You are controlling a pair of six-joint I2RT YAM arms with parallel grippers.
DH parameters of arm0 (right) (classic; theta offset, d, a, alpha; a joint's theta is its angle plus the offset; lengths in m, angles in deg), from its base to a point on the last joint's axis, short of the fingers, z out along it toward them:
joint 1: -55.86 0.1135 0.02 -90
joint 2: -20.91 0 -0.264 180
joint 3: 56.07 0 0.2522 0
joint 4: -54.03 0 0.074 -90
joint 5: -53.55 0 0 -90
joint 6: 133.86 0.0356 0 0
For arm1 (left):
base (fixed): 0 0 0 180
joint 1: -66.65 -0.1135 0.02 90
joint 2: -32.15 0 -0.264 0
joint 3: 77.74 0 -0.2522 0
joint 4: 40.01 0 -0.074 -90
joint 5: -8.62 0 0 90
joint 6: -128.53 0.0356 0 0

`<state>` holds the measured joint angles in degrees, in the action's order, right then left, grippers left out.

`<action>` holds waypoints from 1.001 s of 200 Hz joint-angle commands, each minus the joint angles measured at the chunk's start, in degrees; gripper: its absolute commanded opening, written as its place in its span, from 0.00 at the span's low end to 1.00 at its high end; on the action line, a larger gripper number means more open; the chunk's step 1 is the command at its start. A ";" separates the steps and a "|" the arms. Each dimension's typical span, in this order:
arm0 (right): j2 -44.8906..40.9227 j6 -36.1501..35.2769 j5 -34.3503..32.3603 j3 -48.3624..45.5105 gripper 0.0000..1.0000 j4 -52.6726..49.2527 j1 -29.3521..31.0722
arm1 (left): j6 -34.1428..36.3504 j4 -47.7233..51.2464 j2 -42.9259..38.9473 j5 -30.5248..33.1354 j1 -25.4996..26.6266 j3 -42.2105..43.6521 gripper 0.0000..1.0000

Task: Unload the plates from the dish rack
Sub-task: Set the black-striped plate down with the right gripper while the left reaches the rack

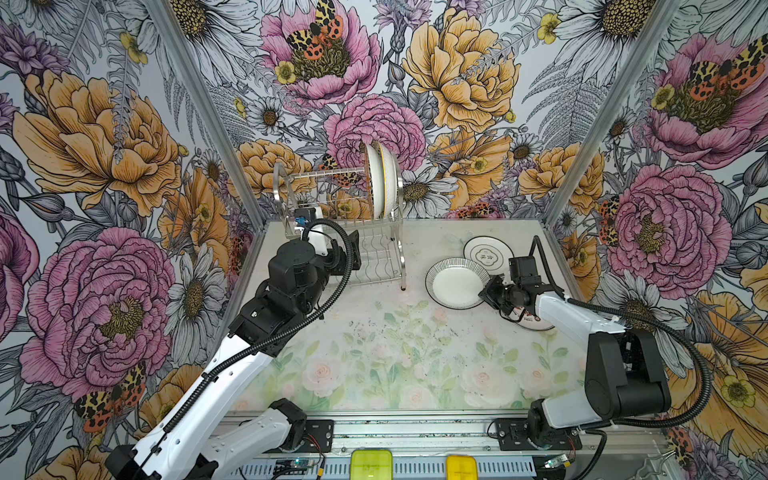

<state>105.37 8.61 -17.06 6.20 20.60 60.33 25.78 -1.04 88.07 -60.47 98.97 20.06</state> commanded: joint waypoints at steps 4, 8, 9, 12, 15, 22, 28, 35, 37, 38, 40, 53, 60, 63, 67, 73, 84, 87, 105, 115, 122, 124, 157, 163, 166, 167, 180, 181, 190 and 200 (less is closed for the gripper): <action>0.28 1.98 3.33 0.03 0.00 8.99 0.38 | -1.53 0.89 -0.80 -2.03 -1.96 0.96 0.99; 0.40 2.02 3.36 -0.11 0.00 9.16 0.52 | -1.82 0.98 -0.89 -1.93 -2.27 1.03 0.99; 0.46 2.02 3.36 -0.19 0.00 9.27 0.53 | -1.87 1.03 -0.90 -1.97 -2.35 1.03 0.99; 0.58 2.13 3.37 -0.32 0.00 9.43 0.60 | -2.04 1.14 -1.02 -1.99 -2.65 1.02 0.99; 0.77 2.20 3.37 -0.46 0.00 9.58 0.68 | -2.22 1.14 -1.16 -2.13 -2.89 1.05 0.99; 1.02 2.37 3.36 -0.65 0.00 9.90 0.80 | -2.57 0.99 -1.57 -2.93 -3.59 1.38 0.99; 1.26 2.50 3.38 -0.85 0.00 10.21 0.90 | -2.78 0.71 -1.84 -3.23 -4.12 1.70 0.99; 1.48 2.64 3.37 -1.09 0.00 10.47 1.08 | -3.51 0.66 -2.20 -2.79 -4.76 2.04 0.99; 1.56 2.72 3.26 -1.19 0.00 10.51 1.19 | -3.64 0.70 -2.32 -2.73 -4.97 2.14 0.99; 1.56 2.72 3.26 -1.19 0.00 10.51 1.19 | -3.75 0.66 -2.36 -2.72 -5.06 2.16 0.99; 1.57 2.72 3.25 -1.22 0.00 10.56 1.23 | -3.96 0.64 -2.43 -2.83 -5.31 2.24 0.99; 1.72 2.88 3.02 -1.64 0.00 10.77 1.59 | -5.31 1.13 -2.74 -3.90 -6.99 2.40 0.99; 1.75 3.04 2.99 -1.90 0.00 11.12 1.63 | -6.07 1.70 -2.62 -5.07 -8.24 2.24 0.99; 1.83 3.07 2.98 -2.00 0.00 11.21 1.68 | -6.50 1.94 -2.51 -5.79 -8.75 2.16 0.99; 1.89 3.08 2.94 -2.09 0.00 11.22 1.80 | -6.84 2.26 -2.34 -6.66 -9.45 2.03 0.99; 1.97 3.16 2.97 -2.23 0.00 11.42 1.90 | -7.48 2.79 -1.99 -8.04 -10.40 1.88 0.99; 2.18 3.18 2.86 -2.41 0.00 11.49 1.95 | -8.55 3.60 -1.13 -11.06 -11.98 1.56 0.99; 2.19 3.18 2.91 -2.43 0.00 11.55 1.96 | -8.78 3.75 -0.90 -11.71 -12.27 1.38 0.99; 2.56 3.34 2.66 -2.97 0.00 11.89 2.12 | -8.64 4.59 0.44 -14.19 -13.27 0.82 0.99; 2.82 3.39 2.67 -3.17 0.00 11.97 2.21 | -7.89 4.84 0.84 -14.71 -13.24 0.59 0.99; 2.97 3.34 2.66 -3.42 0.00 12.15 2.24 | -7.53 5.13 0.98 -14.71 -13.25 0.36 0.99; 2.98 3.34 2.66 -3.49 0.00 12.18 2.28 | -7.52 5.18 1.02 -14.61 -13.27 0.29 0.99; 3.64 3.52 2.67 -4.04 0.00 12.53 2.43 | -6.18 6.22 0.15 -13.69 -13.24 0.05 0.99; 3.68 3.51 2.66 -4.10 0.00 12.62 2.47 | -5.91 6.96 0.39 -13.85 -13.25 -0.29 0.99; 3.81 3.52 2.66 -4.12 0.00 12.69 2.47 | -5.88 7.39 0.56 -13.75 -13.27 -0.62 0.99; 3.84 3.52 2.66 -4.17 0.00 12.71 2.47 | -5.88 7.48 0.62 -13.73 -13.25 -0.71 0.99; 4.18 3.60 2.91 -4.14 0.00 12.85 2.43 | -5.87 8.85 1.49 -14.19 -13.24 -1.66 0.99; 4.24 3.60 2.92 -4.13 0.00 12.87 2.41 | -5.88 8.91 1.57 -14.25 -13.24 -1.68 0.99; 4.46 3.65 3.06 -4.11 0.01 12.89 2.56 | -5.79 9.47 2.24 -15.00 -13.25 -2.19 0.99; 4.53 3.61 3.10 -4.08 0.02 12.90 2.56 | -5.69 10.22 3.22 -15.84 -13.27 -2.78 0.99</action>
<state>109.83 11.25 -16.42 1.33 27.93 62.32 19.02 6.57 89.63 -73.59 86.12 19.79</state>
